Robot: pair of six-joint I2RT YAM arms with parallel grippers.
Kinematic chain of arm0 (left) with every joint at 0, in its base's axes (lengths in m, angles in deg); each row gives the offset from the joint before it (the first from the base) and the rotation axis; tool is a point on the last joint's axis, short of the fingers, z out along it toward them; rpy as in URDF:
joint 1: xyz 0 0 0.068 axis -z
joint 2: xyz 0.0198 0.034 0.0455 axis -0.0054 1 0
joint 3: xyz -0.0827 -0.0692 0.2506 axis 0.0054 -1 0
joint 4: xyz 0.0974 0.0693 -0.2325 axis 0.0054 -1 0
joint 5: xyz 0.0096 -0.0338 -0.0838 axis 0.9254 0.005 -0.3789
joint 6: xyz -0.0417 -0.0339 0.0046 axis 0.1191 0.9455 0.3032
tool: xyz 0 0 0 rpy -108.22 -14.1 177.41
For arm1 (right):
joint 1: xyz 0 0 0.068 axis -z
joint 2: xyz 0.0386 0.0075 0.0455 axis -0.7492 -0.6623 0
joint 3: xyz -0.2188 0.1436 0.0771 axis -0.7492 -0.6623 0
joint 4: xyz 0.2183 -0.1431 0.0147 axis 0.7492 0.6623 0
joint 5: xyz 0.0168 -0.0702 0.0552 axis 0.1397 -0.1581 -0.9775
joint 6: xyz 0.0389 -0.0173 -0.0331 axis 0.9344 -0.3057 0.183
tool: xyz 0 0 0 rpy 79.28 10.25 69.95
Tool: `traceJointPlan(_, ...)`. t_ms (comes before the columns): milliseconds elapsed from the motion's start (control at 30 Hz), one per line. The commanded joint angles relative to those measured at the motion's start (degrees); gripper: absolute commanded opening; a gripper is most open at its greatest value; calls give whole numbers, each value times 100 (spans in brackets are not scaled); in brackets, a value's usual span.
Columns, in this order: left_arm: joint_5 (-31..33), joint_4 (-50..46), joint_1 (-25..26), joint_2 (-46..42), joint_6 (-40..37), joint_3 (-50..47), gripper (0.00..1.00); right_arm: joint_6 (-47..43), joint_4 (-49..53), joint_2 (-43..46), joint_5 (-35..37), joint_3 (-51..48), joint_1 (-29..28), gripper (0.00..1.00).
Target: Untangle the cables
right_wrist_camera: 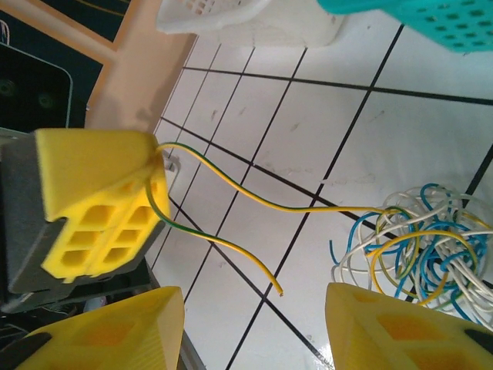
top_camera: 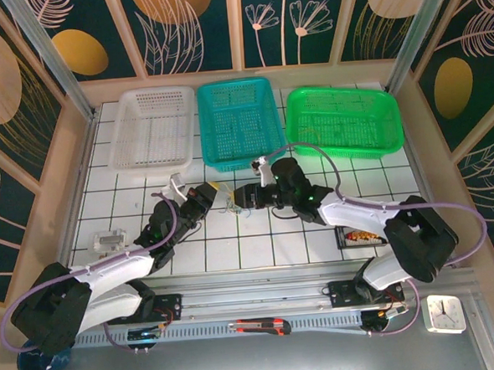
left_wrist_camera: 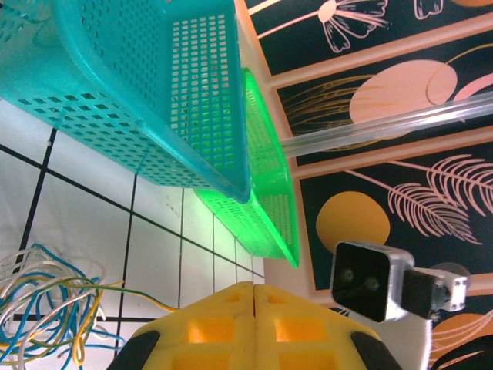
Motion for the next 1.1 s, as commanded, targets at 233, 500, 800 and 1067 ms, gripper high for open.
traceJointPlan(233, 157, 397, -40, -106, 413, -149, 0, 146, -554, -450, -278, 157, -117, 52)
traceJointPlan(500, 158, 406, -41, -108, 401, -150, 0, 271, -753, -642, -385, 192, -116, 49)
traceJointPlan(800, 185, 415, -45, -112, 401, -171, 0, 268, -771, -698, -438, 339, -108, 28)
traceJointPlan(1067, 203, 459, -37, -47, 391, -245, 0, 228, -610, -499, -430, 348, -83, 0)
